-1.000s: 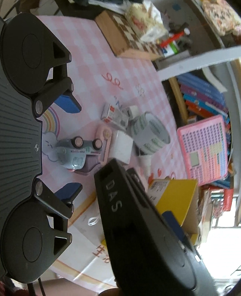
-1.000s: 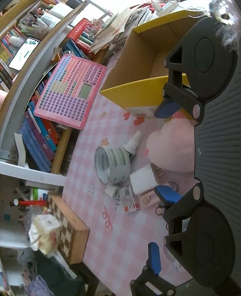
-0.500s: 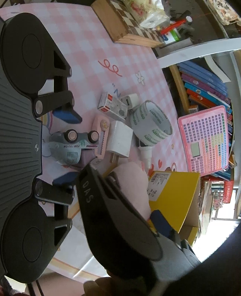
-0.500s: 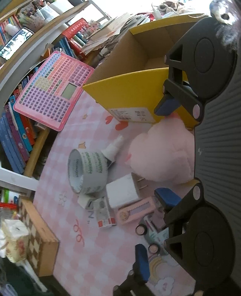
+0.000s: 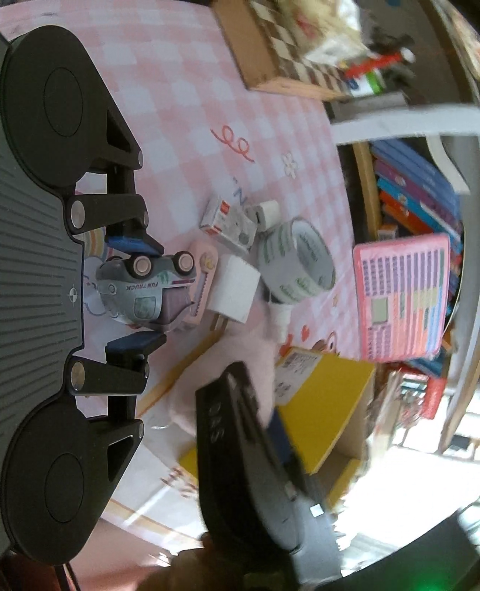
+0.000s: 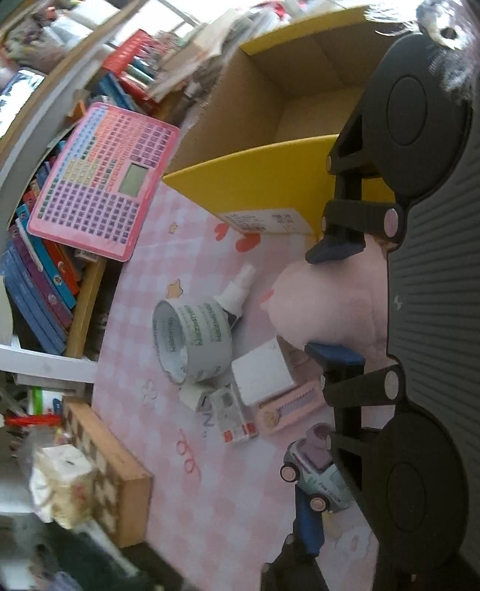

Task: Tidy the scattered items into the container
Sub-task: 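Close the right gripper on the pink pig while the left gripper grasps the toy car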

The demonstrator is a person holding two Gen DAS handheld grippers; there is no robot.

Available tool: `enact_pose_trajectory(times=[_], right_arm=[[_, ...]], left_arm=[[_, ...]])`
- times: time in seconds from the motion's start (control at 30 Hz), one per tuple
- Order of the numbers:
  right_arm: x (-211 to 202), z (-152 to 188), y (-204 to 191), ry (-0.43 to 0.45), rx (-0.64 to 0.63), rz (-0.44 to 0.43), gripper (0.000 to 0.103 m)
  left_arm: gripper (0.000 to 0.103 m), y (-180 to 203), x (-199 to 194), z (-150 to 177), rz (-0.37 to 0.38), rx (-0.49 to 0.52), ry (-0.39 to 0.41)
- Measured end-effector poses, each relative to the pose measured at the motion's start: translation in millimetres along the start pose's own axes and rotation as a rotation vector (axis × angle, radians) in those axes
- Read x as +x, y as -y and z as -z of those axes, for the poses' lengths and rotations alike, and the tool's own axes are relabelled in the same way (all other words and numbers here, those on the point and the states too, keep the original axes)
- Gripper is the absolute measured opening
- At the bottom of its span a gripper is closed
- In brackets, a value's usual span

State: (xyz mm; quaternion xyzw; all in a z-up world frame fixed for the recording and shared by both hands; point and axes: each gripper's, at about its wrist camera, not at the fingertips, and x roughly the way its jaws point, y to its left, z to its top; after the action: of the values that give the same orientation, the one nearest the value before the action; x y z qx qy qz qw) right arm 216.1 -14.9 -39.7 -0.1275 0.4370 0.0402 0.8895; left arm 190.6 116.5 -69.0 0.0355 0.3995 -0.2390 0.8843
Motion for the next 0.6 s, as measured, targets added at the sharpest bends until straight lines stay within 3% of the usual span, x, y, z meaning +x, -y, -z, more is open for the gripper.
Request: enact_pose_trajectory(times=[0.27, 0.47, 0.6], right_arm=[[-28, 11, 6, -0.016, 0.137, -0.124, 0.043], [-23, 19, 7, -0.064, 0.169, -0.144, 0.043], [-20, 23, 2, -0.060, 0.161, -0.142, 0.049]], left_arm=[[0.042, -22, -27, 4, -0.008, -0.114, 0.023], [0.042, -28, -24, 9, -0.003, -0.127, -0.004], [0.042, -27, -26, 12, -0.004, -0.111, -0.010]])
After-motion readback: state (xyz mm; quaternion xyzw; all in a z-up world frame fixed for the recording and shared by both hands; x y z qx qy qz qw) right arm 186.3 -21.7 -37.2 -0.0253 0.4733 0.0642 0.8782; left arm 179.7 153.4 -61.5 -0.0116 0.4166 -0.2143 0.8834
